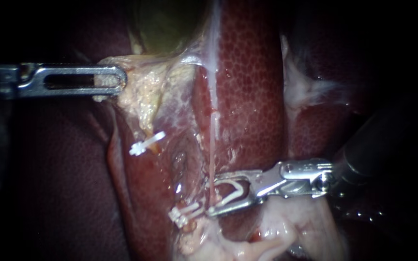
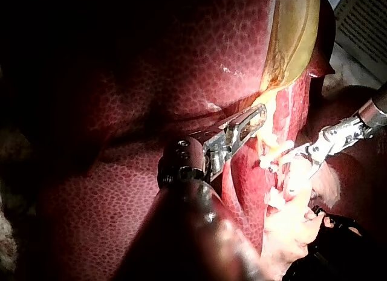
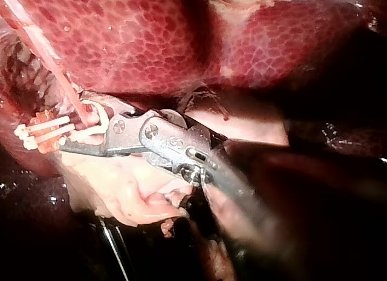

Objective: Clipping first clip right tube

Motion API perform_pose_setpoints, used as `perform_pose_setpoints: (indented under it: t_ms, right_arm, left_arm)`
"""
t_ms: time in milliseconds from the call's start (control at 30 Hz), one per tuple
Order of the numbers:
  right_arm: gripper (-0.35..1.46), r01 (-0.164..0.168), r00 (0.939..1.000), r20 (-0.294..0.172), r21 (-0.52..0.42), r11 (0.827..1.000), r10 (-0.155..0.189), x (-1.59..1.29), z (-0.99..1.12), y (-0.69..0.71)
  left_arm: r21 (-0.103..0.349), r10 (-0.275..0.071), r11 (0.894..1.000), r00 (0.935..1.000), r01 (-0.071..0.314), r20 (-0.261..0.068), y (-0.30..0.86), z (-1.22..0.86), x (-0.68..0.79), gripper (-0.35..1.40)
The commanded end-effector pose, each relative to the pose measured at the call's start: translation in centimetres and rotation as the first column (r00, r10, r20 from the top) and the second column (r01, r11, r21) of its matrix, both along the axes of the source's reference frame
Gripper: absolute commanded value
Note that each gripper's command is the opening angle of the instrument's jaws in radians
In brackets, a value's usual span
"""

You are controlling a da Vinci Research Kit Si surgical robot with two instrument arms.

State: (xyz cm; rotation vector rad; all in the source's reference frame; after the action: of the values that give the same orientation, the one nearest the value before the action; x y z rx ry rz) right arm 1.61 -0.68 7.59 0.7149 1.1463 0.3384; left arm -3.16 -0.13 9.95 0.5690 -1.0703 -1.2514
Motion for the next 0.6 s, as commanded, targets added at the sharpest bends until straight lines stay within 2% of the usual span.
perform_pose_setpoints:
  t_ms: [33,400,600]
  right_arm:
    - [0.56,0.001,1.0,0.0,0.006,1.0,-0.001,0.01,0.01,-0.01]
    - [0.56,0.006,1.0,-0.002,0.033,0.999,-0.006,0.08,-0.03,-0.05]
    - [0.56,-0.006,0.9991,-0.042,0.093,0.996,0.01,0.12,-0.07,-0.07]
  left_arm:
    - [0.0,0.0,1.0,1.0,0.0,0.0,0.0,0.0,0.0,-0.35]
    - [0.0,0.0,1.0,1.0,0.0,0.0,0.0,0.0,0.0,-0.35]
    - [0.0,-0.001,1.0,1.0,0.001,0.0,0.0,0.0,0.0,-0.35]
